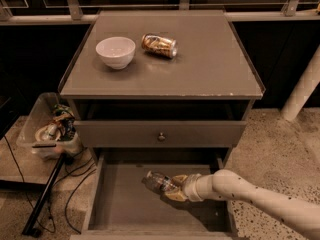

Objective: Place water bottle into middle drawer

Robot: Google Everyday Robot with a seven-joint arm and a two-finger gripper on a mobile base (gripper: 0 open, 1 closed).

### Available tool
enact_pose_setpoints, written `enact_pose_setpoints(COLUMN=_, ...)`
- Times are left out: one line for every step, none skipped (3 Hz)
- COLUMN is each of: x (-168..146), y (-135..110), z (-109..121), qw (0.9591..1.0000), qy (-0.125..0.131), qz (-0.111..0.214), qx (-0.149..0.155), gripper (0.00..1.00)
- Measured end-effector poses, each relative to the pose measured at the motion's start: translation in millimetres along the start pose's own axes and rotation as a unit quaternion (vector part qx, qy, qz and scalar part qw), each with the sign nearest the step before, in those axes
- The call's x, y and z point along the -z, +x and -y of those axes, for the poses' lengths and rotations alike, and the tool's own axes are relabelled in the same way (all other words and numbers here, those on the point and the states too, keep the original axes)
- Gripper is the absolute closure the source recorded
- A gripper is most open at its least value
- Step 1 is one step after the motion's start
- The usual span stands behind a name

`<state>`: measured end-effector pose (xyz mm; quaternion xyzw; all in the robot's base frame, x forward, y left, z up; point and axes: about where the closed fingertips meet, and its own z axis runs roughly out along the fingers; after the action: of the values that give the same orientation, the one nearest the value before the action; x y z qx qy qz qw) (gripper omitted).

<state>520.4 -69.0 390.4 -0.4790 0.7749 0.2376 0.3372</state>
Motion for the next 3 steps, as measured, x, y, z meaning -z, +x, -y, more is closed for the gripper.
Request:
enact_pose_setpoints(x=0.0, y=0.1, z=0.0, qw=1.0, qy=0.0, qz=0.0, qx=0.0, gripper=0.82)
enact_pose_setpoints(x=0.0, y=0.1, z=0.0, qw=1.0, qy=0.0, qz=0.0, qx=0.0, gripper=0.59)
enact_pose_setpoints(x=0.0, y=0.0, z=-0.1, qw=1.0, qy=0.0, qz=0.0, qx=0.0, gripper=0.36)
